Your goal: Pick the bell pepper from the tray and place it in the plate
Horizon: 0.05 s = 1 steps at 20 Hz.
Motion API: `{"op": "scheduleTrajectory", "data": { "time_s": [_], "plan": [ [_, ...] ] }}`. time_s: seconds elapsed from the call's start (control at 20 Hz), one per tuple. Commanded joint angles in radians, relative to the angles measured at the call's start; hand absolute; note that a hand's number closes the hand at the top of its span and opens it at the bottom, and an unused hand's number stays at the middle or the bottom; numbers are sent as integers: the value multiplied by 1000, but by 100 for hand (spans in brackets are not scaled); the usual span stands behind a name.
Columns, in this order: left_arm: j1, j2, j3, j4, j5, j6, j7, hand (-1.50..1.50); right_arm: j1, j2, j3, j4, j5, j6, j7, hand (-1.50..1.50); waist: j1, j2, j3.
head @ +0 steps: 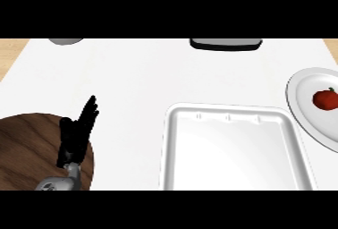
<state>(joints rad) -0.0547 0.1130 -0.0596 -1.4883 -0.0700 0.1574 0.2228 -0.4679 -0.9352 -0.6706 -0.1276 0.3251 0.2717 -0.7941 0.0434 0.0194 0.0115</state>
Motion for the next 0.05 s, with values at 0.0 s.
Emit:
{"op": "scheduleTrajectory", "data": {
  "time_s": [0.0],
  "plan": [
    [19,-34,-34,-11,-26,26,10,0,2,5,-2,5,2,-46,27,-150,9,3,0]
  ]
}}
